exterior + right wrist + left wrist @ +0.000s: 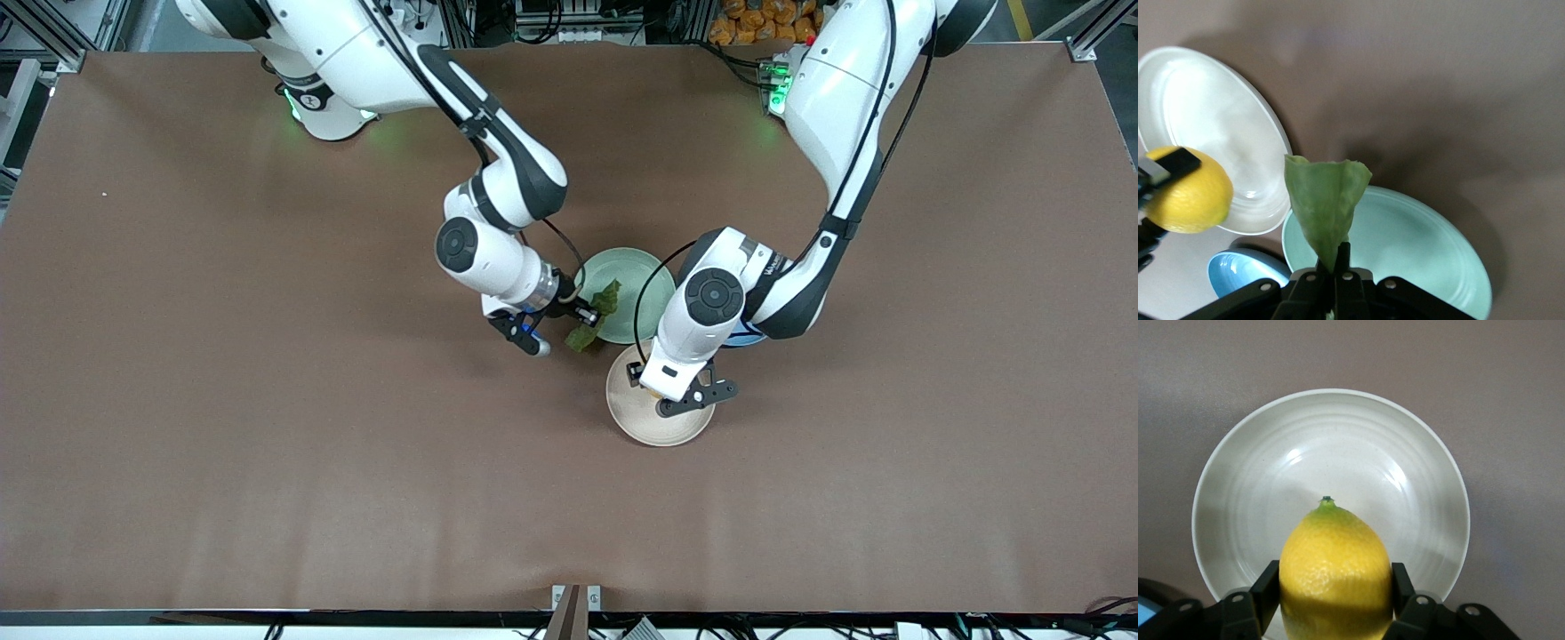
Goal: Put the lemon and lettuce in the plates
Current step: 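Carry the lemon toward the white plate while the right gripper carries the lettuce, then release the lemon onto the white plate and the lettuce onto the green plate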
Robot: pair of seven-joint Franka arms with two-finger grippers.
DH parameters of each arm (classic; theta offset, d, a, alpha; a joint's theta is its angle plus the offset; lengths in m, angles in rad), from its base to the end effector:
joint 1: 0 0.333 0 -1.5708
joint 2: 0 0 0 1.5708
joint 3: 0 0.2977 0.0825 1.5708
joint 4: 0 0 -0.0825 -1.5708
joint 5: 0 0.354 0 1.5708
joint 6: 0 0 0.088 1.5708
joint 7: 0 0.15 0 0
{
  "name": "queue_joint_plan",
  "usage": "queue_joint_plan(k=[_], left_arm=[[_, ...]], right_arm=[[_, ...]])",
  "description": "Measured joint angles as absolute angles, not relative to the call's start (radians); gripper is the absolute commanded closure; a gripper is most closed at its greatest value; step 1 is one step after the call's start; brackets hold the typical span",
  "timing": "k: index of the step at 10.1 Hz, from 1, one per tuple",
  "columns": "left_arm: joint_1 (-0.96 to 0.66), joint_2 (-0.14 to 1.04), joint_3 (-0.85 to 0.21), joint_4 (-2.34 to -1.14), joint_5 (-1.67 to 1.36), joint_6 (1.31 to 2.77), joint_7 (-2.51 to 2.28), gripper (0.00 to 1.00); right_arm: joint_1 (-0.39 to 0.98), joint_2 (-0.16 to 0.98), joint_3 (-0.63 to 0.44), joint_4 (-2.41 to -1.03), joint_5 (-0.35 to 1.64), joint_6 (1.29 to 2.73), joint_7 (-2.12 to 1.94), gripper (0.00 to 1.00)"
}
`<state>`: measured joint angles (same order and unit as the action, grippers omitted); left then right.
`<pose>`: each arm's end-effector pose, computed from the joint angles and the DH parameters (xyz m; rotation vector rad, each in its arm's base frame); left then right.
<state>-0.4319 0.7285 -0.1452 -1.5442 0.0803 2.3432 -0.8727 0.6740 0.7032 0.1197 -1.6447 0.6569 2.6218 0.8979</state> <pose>0.5802 -0.3595 0.1952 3.0320 0.4303 0.0545 0.4920 0.4856 0.1992 -2.4816 0.8752 0.2485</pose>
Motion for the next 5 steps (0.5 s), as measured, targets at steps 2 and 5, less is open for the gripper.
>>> queue_joint_plan(k=[2, 5], left_arm=[[-0.432, 0.728, -0.143, -1.538, 0.08, 2.344, -0.873, 0.0], [-0.425, 0.727, -0.12, -1.52, 0.081, 2.344, -0.871, 0.0]], right_arm=[[0.742, 0.751, 0.12, -1.648, 0.708, 2.722, 0.9, 1.0], [0.822, 0.782, 0.12, -1.65, 0.747, 2.793, 0.913, 0.01]])
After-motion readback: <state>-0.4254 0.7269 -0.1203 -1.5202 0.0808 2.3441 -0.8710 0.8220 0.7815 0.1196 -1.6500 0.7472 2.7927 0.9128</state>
